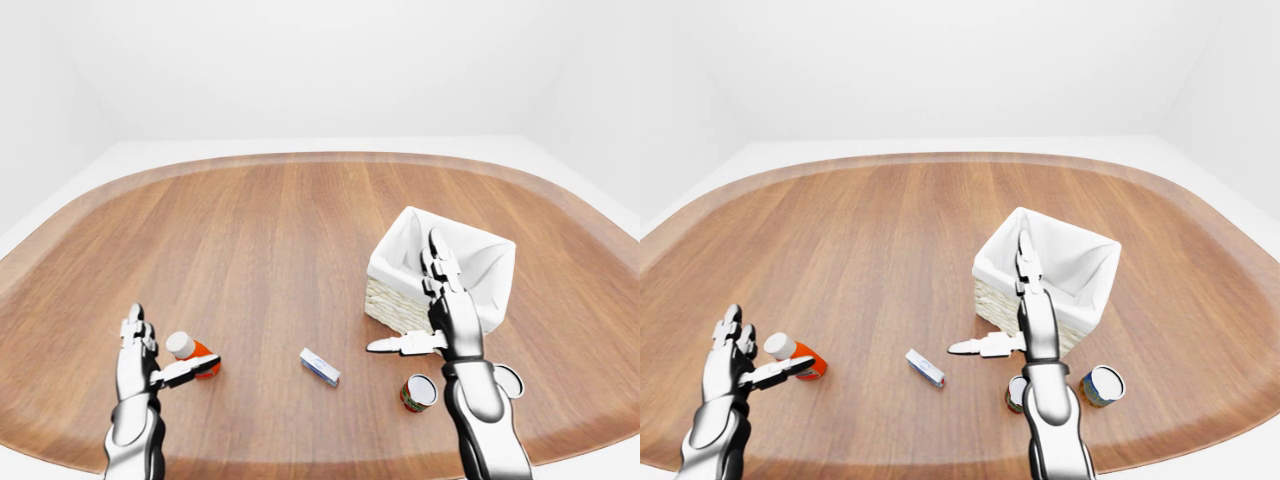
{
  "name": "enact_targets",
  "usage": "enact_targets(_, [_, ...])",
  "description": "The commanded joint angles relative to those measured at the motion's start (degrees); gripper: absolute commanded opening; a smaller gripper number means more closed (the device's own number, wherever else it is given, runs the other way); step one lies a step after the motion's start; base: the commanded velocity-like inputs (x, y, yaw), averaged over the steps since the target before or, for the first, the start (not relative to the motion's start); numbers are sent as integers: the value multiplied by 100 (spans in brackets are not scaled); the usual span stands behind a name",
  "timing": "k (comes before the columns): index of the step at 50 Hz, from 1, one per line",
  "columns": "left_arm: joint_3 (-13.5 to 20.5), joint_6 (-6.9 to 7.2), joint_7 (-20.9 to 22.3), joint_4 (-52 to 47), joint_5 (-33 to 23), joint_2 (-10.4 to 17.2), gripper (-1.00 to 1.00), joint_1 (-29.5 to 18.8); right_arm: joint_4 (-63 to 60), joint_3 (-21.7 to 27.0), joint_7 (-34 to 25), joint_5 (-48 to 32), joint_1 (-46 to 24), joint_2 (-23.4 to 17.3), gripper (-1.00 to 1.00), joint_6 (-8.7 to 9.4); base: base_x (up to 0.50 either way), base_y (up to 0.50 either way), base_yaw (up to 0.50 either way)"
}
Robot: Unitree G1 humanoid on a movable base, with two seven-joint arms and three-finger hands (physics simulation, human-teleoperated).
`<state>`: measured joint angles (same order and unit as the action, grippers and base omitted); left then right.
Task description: Pick up the ketchup, and put it in the basket.
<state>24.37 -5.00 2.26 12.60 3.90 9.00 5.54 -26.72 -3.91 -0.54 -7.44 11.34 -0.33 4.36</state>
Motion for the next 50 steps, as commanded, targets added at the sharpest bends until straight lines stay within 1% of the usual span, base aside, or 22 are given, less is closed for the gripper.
enact_targets(1, [-112,0,-109,407,95,114,100,-149,-6,-21,4,-13,12,-4,100,-4,0,0,0])
enact_targets(11, [-201,0,-158,702,133,165,100,-254,-21,-38,6,-19,44,-9,100,-35,0,0,0])
enact_targets(16, [-266,0,-203,916,139,203,100,-324,-37,-37,6,-21,42,-8,100,-23,0,0,0])
enact_targets(20, [-295,0,-222,906,145,206,100,-301,-25,-34,5,-16,43,-8,100,-35,0,0,0])
enact_targets(21, [-294,0,-205,948,176,209,-88,-306,-19,-38,7,-22,40,-8,100,-34,0,0,0])
enact_targets(22, [-304,0,-211,962,163,211,-93,-304,-10,-35,8,-22,36,-8,100,-37,0,0,0])
enact_targets(35, [-360,0,-229,1081,146,221,-94,-325,-61,-35,-2,-11,49,-8,100,-25,0,0,0])
enact_targets(45, [-389,0,-266,1227,128,248,-93,-399,-5,-43,-15,4,36,-10,100,-65,0,0,0])
enact_targets(50, [-409,0,-282,1133,132,250,-93,-380,1,-41,-15,9,24,-9,100,-66,0,0,0])
